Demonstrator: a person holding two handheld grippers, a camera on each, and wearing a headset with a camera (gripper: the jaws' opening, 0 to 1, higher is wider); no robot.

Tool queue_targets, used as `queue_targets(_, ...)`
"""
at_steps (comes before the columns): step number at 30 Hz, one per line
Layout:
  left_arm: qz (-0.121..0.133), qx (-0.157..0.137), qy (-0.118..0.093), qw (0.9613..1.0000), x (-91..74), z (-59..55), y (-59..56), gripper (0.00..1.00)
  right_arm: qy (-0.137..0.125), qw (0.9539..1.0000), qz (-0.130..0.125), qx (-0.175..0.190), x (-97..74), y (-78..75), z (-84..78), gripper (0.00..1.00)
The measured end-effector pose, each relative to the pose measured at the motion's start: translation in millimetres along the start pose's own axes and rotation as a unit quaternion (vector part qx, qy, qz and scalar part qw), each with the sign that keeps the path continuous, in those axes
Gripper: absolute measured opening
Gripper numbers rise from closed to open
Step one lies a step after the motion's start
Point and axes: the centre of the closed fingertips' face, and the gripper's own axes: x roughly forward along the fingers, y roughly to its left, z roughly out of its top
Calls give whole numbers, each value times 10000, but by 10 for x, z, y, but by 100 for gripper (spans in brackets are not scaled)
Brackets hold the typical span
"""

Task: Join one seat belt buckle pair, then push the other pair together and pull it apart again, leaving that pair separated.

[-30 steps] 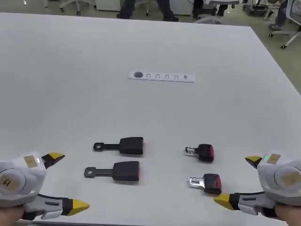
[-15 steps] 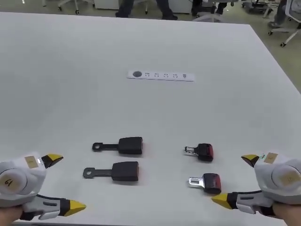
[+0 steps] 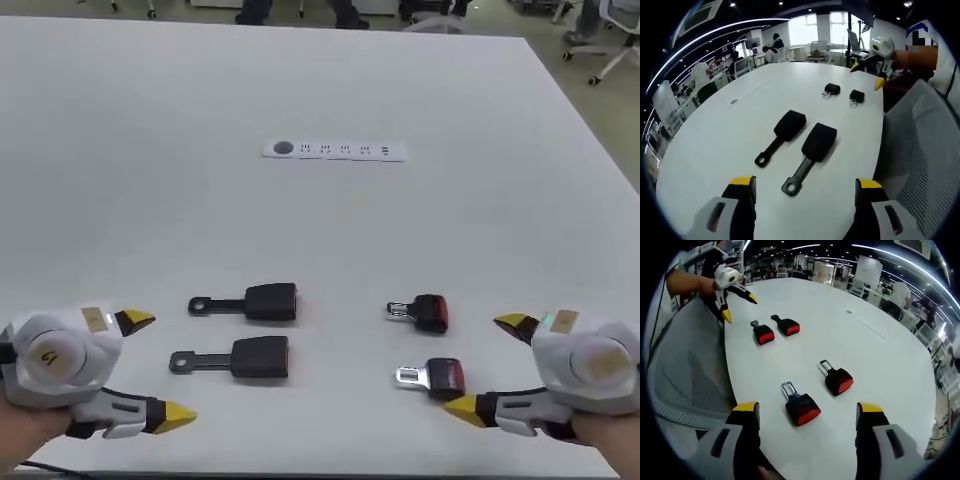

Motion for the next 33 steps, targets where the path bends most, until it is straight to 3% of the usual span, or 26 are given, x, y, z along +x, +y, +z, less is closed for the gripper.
queue_targets(5,-195,219,27,9996,149,56,37,73,66,9998,164,-75,72,11,-16,74)
queue_targets(11,-423,465,110,9980,301,147,-42,70,129,9992,350,-123,179,25,-45,71)
queue_targets(17,-662,556,207,9960,414,165,-64,64,220,9979,548,-270,278,37,-69,65)
queue_targets(24,-861,836,332,9922,558,225,-105,58,340,9938,932,-509,344,128,-78,54)
queue_targets(33,-1185,1072,572,9855,752,259,-161,52,581,9892,1120,-744,448,153,-224,46)
